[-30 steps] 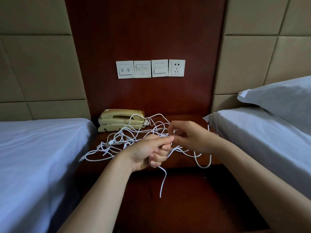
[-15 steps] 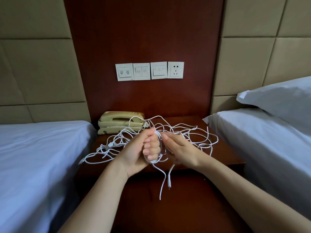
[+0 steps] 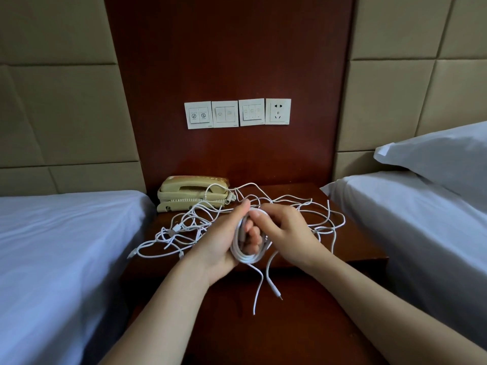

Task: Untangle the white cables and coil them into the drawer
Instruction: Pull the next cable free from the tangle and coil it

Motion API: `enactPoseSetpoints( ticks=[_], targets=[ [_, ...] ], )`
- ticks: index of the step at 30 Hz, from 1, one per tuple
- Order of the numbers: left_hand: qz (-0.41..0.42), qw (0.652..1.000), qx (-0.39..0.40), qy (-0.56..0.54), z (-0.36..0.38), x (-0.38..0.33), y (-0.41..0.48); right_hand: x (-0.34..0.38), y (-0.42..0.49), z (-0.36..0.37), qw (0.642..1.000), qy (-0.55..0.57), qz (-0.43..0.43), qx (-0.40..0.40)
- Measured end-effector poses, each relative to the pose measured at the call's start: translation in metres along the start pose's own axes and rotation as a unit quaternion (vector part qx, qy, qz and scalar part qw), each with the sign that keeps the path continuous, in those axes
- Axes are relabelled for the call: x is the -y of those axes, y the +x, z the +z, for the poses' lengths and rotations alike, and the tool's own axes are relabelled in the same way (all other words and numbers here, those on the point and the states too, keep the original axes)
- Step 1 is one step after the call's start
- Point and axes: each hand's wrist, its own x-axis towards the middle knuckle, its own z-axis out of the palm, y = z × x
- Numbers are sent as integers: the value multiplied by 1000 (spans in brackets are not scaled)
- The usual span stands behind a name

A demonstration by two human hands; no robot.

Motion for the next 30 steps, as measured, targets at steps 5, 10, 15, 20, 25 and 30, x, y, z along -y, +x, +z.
enactPoseSetpoints(
  ticks=[5, 10, 15, 20, 25, 30],
  targets=[
    [116, 965, -185, 146, 8, 10, 7, 3, -2, 9, 995, -72, 4, -66],
    [179, 889, -286, 310, 1, 10, 7, 5, -7, 17, 995, -92, 32, -9],
    [129, 910, -243, 309, 1, 15, 10, 7, -12, 16, 993, -106, 50, 30],
    [148, 925, -238, 256, 7, 19, 9, 2, -8, 16, 992, -111, 57, -35],
    [212, 881, -277, 320, 10, 22, 0, 5, -8, 19, 986, -69, 78, -132],
    [235, 864, -306, 323, 12, 27, -2, 5, -16, 33, 982, -26, 82, -169]
  ],
)
